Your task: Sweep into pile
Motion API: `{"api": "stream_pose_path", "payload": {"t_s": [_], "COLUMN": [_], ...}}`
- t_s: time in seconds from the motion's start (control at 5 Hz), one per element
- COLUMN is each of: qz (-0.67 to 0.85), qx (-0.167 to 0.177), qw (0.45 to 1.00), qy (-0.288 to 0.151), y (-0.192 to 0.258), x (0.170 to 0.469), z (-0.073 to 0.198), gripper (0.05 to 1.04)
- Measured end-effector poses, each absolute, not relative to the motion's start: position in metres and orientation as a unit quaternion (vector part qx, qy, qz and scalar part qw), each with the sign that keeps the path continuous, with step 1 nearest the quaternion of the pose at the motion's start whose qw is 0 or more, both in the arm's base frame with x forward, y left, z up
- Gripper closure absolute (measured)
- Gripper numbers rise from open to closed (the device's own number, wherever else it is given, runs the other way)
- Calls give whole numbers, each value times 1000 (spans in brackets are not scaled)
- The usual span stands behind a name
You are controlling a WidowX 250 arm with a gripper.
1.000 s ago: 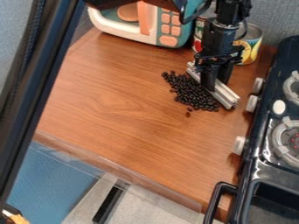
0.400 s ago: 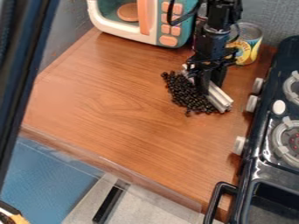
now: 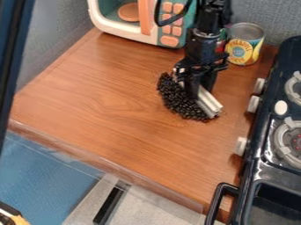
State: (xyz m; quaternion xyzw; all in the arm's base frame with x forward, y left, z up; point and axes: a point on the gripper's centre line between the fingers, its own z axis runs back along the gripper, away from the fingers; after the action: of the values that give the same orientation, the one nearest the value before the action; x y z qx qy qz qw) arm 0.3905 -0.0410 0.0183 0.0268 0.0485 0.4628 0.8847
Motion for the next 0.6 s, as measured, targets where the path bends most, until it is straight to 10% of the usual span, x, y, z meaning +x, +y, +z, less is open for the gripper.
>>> {"api": "stream_pose_path", "payload": {"t_s": [0.6], "qz": [466], "qx": [29], "qw": [883], "qy": [43], "y": [-19], "x": [375], "z": [18], "gripper": [716]}}
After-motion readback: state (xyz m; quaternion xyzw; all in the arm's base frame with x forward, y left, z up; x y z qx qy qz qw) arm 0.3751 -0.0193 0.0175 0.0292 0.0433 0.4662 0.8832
